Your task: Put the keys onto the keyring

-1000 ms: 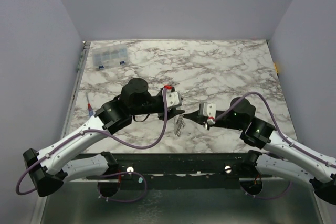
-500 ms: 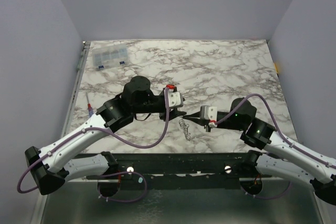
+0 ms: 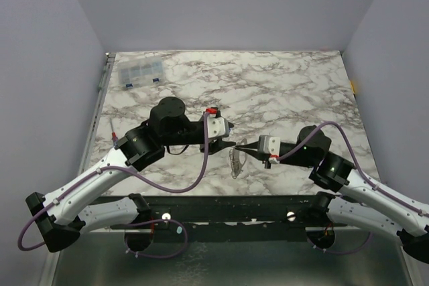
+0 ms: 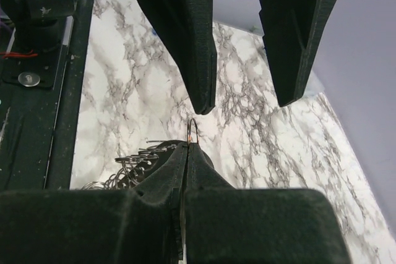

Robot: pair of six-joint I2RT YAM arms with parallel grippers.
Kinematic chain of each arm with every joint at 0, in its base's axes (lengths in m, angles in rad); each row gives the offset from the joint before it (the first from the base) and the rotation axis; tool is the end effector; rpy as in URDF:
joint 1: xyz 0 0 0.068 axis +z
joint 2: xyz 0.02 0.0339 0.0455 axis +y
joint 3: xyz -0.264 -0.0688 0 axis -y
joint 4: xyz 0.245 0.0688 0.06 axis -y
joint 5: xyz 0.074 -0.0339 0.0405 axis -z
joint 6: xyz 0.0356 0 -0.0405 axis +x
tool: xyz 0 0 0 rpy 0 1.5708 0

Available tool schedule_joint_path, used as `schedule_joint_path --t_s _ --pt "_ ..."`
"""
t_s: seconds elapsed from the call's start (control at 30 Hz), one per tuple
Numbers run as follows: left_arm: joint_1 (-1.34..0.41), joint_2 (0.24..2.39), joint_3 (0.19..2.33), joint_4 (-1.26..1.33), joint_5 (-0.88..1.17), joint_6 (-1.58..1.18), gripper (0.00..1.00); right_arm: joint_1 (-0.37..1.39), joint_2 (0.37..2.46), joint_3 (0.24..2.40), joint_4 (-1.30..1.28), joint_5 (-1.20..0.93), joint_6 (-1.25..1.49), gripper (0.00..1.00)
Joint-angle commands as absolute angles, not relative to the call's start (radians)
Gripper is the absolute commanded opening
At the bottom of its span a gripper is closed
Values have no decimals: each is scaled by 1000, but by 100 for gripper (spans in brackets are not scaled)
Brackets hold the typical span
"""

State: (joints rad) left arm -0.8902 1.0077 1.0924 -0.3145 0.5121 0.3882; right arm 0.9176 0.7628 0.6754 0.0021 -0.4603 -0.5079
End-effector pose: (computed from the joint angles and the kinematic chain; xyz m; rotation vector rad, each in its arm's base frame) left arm 0.1251 -0.1823 0.3933 1.3792 1.2265 -0.8142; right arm 0.0992 0.1557 0.3253 -1.3520 1.0196 0.6890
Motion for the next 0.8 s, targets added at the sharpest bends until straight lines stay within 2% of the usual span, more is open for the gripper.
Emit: schedule_joint_path --t_s 0.0,0.57,0.77 --pt "-887 1001 1116 -381 529 428 56 927 764 678 10 -431 -536 1" --pt "-887 962 1099 -402 519 357 51 927 779 673 44 -436 -542 1" --pt "-887 926 1053 -386 357 357 55 927 773 658 48 -430 -533 1"
